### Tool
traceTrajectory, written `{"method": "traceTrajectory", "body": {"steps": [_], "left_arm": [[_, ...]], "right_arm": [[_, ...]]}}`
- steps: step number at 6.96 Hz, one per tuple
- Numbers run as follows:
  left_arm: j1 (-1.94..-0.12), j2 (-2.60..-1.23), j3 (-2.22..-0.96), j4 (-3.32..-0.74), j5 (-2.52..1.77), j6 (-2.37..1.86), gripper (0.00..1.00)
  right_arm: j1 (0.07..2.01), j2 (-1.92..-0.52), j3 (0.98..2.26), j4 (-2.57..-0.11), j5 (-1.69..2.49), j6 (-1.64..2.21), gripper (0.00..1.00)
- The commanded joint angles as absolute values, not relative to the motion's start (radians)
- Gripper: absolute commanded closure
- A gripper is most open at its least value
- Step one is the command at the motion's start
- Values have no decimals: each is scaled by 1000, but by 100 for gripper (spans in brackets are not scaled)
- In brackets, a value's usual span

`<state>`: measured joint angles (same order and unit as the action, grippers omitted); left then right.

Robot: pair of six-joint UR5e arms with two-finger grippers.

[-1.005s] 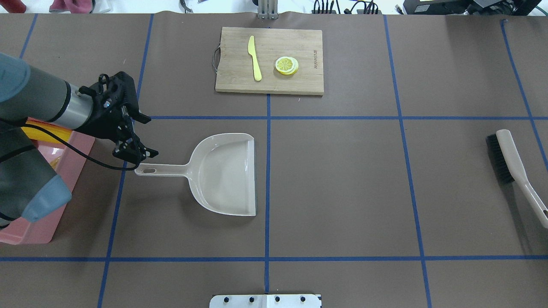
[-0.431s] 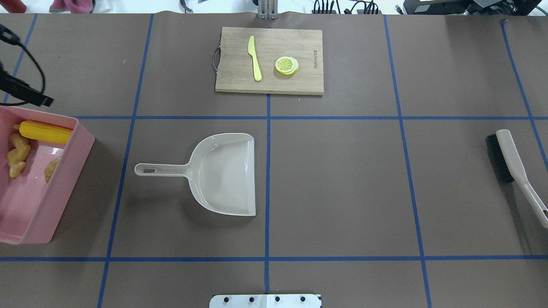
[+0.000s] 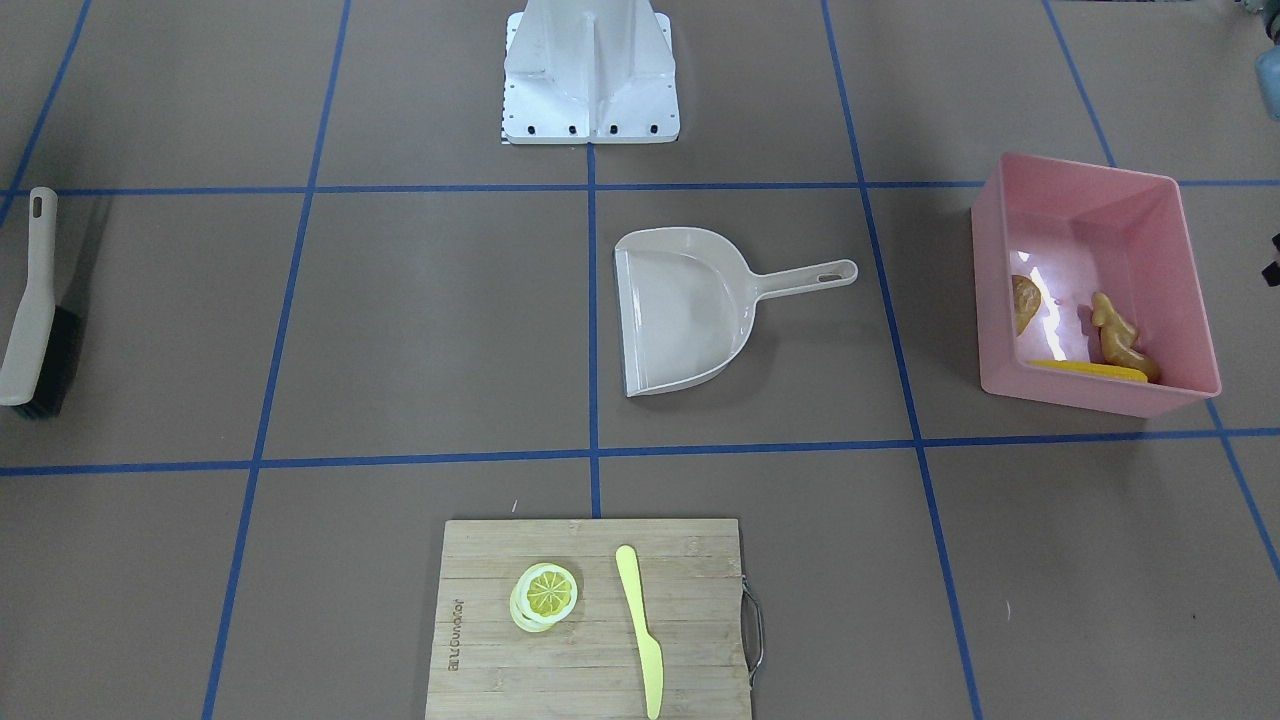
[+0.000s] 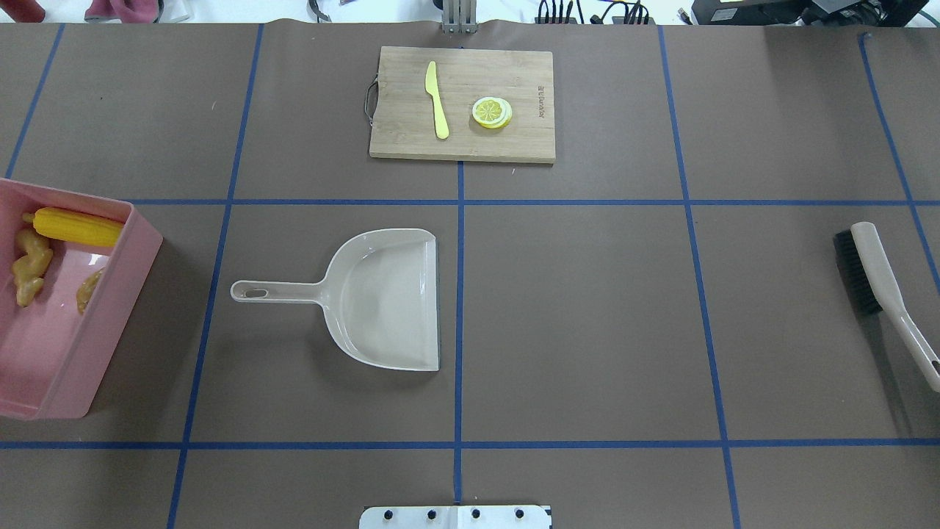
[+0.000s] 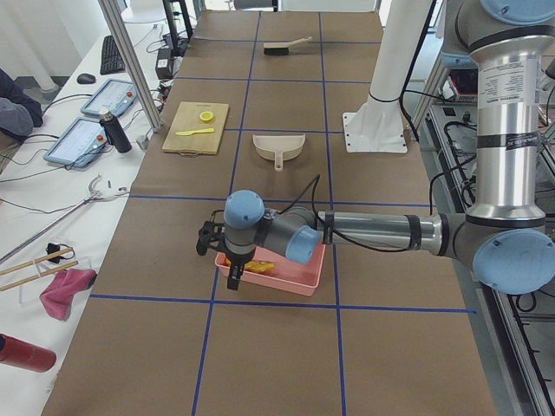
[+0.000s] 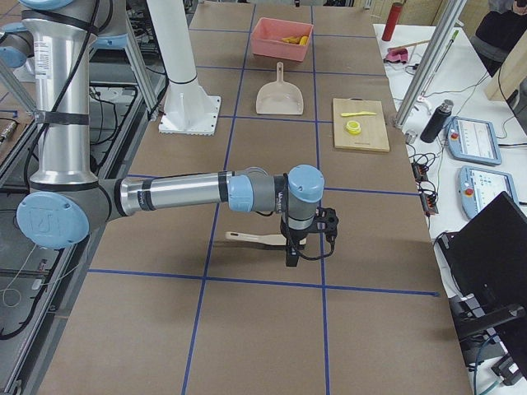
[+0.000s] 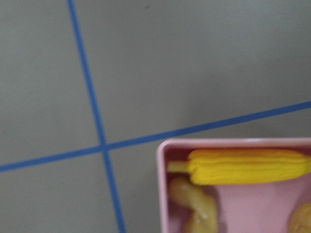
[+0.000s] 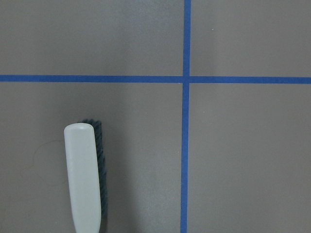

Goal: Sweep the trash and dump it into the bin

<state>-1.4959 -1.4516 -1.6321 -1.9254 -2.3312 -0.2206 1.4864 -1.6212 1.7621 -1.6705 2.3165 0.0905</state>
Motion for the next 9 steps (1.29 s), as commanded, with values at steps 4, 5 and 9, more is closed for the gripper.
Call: {"method": "traceTrajectory", "body": {"steps": [4,5,9], "left_arm": [[-1549,-1494,-1545,-1802,-2321,-229,2],[-1560,-1567,-1554,-1620,-2310,-219,2],[-1554,-1592,-1512,-1675,-2205,-215,2]], "right_arm": [[1486,-1620,1766,-1671,2313,90,0],[1486,-1620,1766,-1671,2313,89,0],[1486,-1620,1759,-1671,2312,91,0]]}}
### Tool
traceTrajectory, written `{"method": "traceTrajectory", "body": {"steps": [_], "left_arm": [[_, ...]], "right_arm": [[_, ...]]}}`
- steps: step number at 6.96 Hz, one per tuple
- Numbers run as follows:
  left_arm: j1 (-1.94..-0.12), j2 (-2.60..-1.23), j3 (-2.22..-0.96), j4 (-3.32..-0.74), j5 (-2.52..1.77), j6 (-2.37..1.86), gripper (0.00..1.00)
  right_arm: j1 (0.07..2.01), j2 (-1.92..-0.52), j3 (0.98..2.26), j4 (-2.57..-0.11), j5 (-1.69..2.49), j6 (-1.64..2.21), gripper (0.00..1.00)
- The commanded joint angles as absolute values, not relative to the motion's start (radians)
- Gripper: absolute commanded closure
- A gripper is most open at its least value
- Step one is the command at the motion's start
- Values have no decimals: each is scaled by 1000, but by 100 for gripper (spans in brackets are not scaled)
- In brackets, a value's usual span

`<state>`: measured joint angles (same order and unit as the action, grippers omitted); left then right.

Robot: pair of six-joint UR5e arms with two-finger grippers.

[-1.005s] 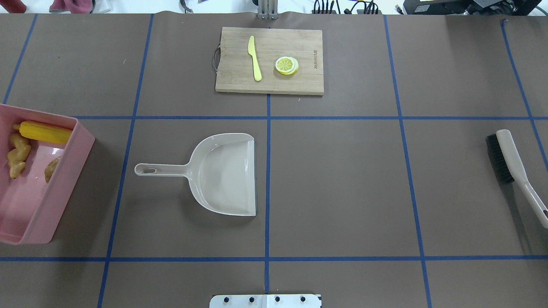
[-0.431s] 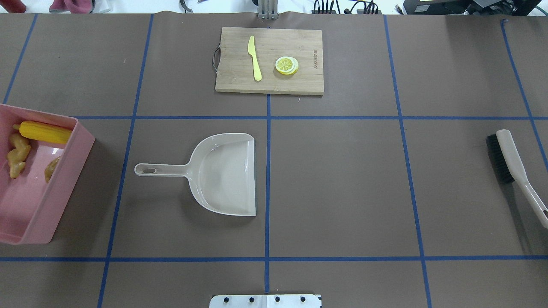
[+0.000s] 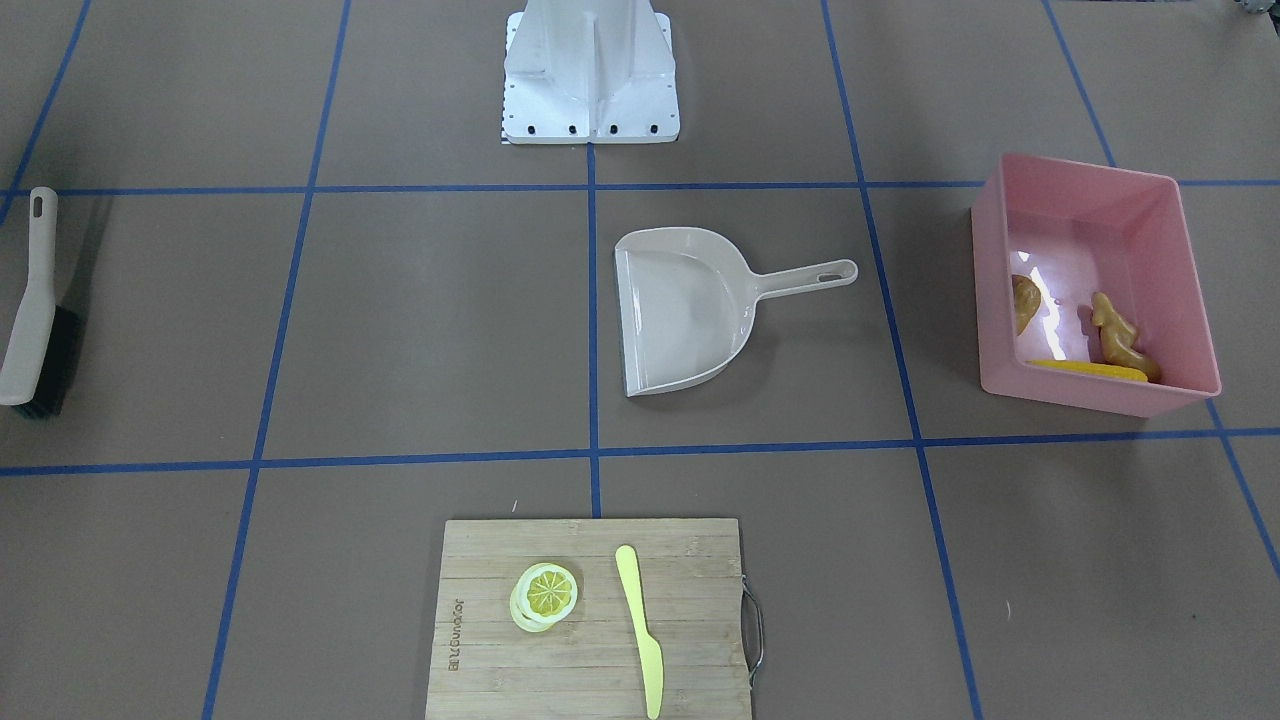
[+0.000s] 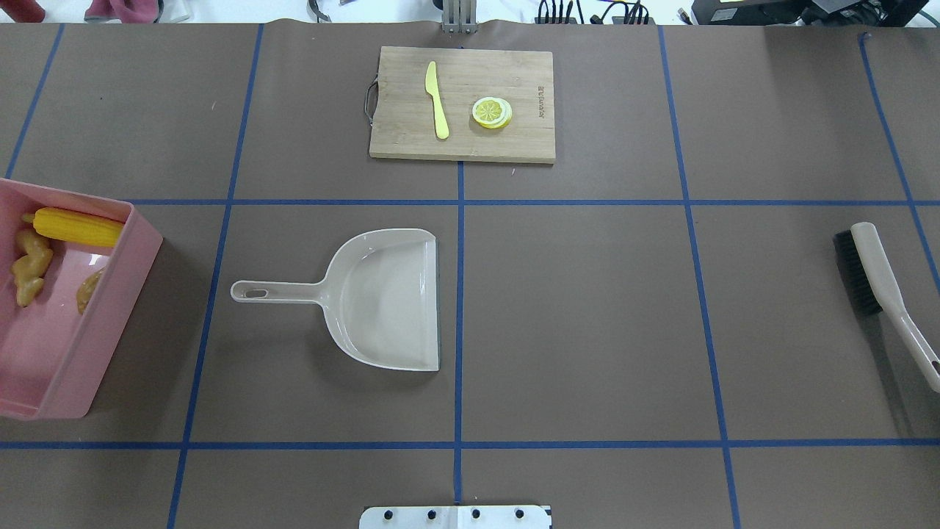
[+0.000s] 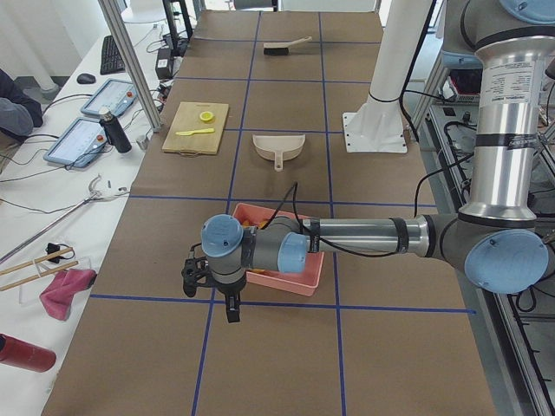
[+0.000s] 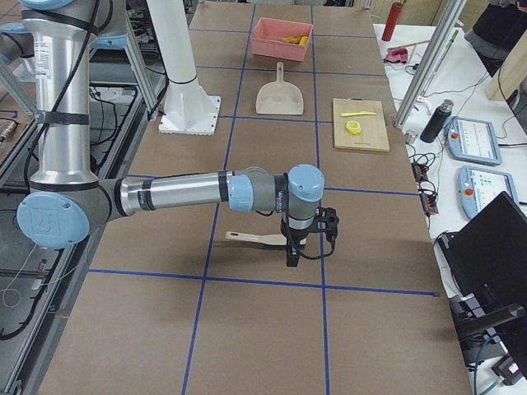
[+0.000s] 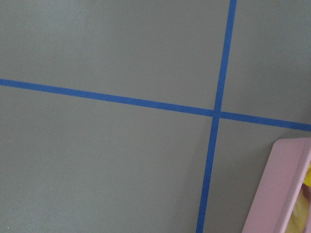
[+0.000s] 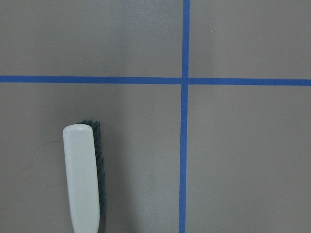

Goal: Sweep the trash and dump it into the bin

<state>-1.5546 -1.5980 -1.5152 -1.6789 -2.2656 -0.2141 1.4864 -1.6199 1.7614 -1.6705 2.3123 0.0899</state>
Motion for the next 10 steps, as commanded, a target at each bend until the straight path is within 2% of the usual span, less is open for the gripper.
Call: {"method": "traceTrajectory", "body": {"steps": [1,10], "left_arm": [[-1558,-1594,-1531,-1678,-2180,-218,2],[-1582,-1548,-1559,-1687,-2378,-224,1]], "right_arm": [[1486,-1620,1759,-1671,2312,91,0],[1486,-1620,1759,-1671,2306,90,0]]}}
